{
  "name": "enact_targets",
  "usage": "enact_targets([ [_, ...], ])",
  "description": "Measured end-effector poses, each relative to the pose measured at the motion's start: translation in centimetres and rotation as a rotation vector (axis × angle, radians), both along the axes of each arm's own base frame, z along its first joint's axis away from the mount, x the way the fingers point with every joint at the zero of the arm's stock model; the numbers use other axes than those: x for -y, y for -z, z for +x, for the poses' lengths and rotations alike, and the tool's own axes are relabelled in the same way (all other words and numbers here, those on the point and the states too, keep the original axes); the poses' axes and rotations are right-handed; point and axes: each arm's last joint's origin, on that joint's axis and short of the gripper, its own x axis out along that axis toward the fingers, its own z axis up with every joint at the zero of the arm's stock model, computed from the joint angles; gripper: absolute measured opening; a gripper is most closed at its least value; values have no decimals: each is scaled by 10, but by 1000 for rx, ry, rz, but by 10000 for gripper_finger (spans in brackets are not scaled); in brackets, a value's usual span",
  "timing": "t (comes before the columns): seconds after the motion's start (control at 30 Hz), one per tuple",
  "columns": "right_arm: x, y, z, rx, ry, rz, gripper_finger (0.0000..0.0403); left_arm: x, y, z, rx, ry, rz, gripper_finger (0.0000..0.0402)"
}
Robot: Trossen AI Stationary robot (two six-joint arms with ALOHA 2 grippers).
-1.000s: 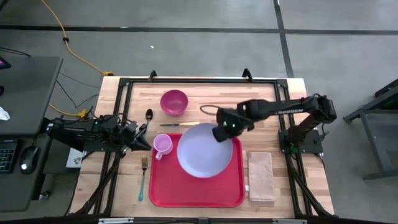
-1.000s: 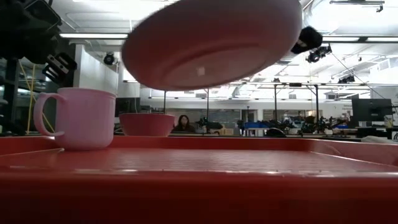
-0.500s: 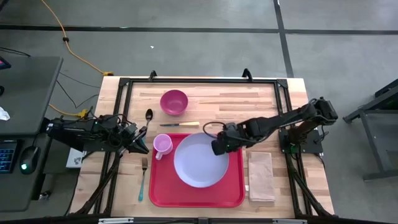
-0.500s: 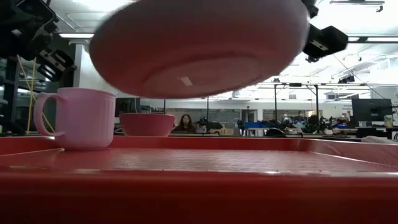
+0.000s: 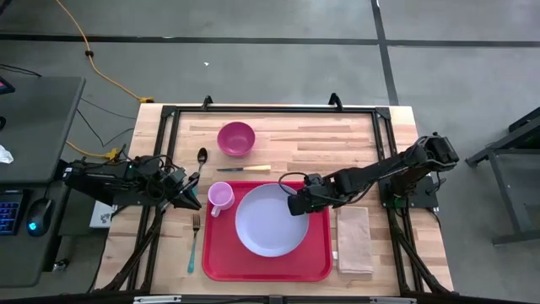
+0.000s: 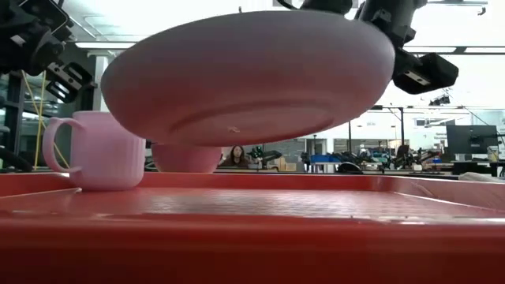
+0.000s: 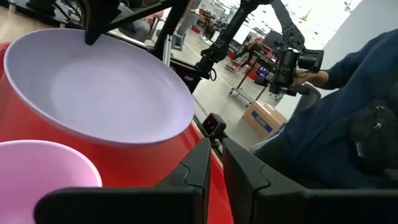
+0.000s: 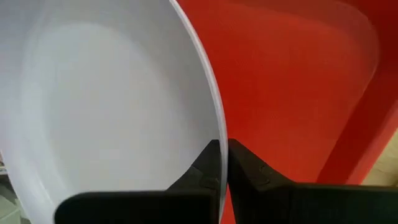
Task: Set up tray
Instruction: Put the white plate on the center of the red tray
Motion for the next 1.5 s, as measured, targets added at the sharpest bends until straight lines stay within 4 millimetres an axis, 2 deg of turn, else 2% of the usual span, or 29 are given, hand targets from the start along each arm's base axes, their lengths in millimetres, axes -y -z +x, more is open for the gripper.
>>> enact_targets([
  [0.43,-5,24,-7,10,32,28,0,0,0,0,23,2,30,74],
  [0.67,-5,28,-5,25,39,17,0,0,0,0,37,3,51,74],
  [0.87,-7,42,3,19,19,9,0,0,0,0,62,24,84,74],
  [1.2,-11,45,4,28,26,-35,0,1,0,-1,64,55,81,74],
  [1.5,-16,61,8,-20,0,-11,0,1,0,-1,64,55,80,74],
])
